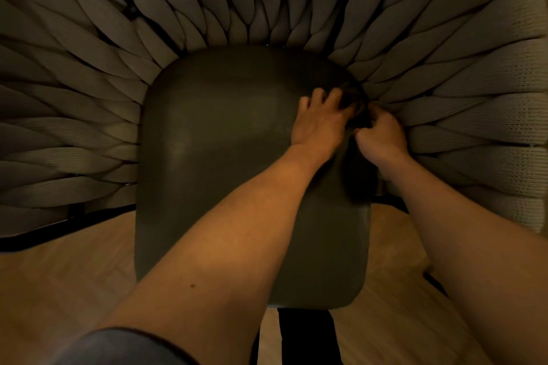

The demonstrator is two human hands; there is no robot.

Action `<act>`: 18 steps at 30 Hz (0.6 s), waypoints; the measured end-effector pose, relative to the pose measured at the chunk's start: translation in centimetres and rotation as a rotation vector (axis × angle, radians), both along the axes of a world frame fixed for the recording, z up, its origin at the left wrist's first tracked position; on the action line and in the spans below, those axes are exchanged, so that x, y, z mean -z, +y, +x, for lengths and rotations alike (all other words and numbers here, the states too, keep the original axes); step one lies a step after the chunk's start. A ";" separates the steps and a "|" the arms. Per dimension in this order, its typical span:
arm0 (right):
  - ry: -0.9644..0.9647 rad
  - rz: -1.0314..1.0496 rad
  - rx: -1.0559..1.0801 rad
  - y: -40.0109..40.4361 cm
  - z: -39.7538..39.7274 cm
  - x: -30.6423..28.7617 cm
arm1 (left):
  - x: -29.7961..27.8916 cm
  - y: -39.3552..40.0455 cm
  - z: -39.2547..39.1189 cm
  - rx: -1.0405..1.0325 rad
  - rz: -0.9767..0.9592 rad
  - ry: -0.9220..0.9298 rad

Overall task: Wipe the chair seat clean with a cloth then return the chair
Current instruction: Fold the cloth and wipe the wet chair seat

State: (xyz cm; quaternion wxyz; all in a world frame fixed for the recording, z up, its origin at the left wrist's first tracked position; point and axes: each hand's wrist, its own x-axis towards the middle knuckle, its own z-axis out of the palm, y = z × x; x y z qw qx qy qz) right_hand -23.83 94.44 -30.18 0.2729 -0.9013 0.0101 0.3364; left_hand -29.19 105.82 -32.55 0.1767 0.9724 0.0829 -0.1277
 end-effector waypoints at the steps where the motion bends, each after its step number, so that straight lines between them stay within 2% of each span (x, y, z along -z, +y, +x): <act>1: -0.002 -0.023 -0.022 0.0 0.1 -0.1 | -0.1 0.3 -0.3 0.006 0.025 -0.015; 3: -0.019 -0.066 -0.059 0.4 0.2 -0.3 | 0.1 0.9 -0.9 0.031 0.033 -0.037; 6: -0.153 -0.088 -0.113 1.1 0.3 -0.6 | -0.1 2.7 -1.5 0.075 0.036 -0.039; 9: -0.193 -0.072 -0.153 2.0 0.8 -0.9 | -0.3 5.5 -2.6 0.028 0.073 -0.020; 12: -0.133 -0.111 -0.208 3.0 1.0 -0.7 | -0.2 8.3 -3.8 -0.051 0.114 0.003; 18: -0.139 -0.266 -0.251 5.4 1.3 0.3 | 0.6 13.2 -6.5 -0.312 0.133 0.028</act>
